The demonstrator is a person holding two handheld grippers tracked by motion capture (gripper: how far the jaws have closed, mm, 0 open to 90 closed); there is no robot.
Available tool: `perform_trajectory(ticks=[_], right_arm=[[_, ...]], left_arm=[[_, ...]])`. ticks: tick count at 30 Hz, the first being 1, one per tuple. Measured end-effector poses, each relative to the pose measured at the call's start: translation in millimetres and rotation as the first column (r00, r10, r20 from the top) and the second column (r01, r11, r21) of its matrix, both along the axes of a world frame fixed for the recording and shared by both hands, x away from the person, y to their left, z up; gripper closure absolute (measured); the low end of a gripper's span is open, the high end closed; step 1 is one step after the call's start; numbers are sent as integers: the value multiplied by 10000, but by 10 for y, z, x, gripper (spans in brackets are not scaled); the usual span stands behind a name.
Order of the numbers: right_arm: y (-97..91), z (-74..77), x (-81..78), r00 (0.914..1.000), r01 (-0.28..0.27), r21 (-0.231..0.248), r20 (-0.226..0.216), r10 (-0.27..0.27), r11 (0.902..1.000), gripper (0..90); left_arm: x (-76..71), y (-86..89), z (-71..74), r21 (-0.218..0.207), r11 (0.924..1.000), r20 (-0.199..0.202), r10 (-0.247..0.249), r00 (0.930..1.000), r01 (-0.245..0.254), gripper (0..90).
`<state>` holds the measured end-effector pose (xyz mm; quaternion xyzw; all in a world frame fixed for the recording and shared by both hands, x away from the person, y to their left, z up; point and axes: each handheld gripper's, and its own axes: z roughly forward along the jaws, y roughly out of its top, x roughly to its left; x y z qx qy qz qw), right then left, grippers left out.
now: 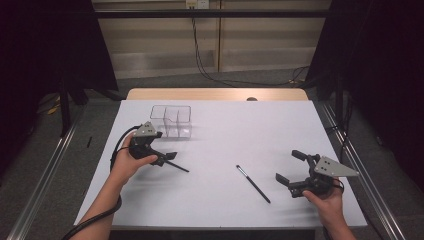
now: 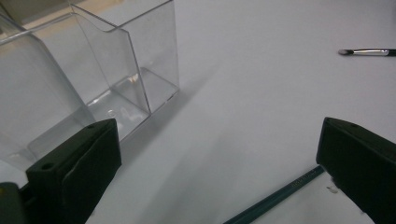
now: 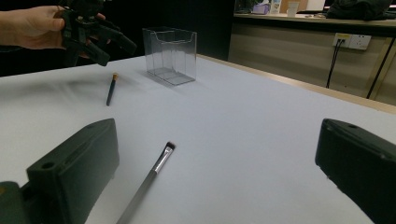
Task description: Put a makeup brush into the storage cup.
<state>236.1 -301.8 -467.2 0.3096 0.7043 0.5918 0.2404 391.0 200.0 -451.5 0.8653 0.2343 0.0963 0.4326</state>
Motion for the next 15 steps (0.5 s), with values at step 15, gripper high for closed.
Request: perform_trajectory(ticks=[15], right_arm=[[-32, 13, -24, 10000, 48, -94, -7, -48, 9999, 0]], left_arm=[[113, -105, 51, 1898, 9785, -853, -651, 9942, 803, 0]])
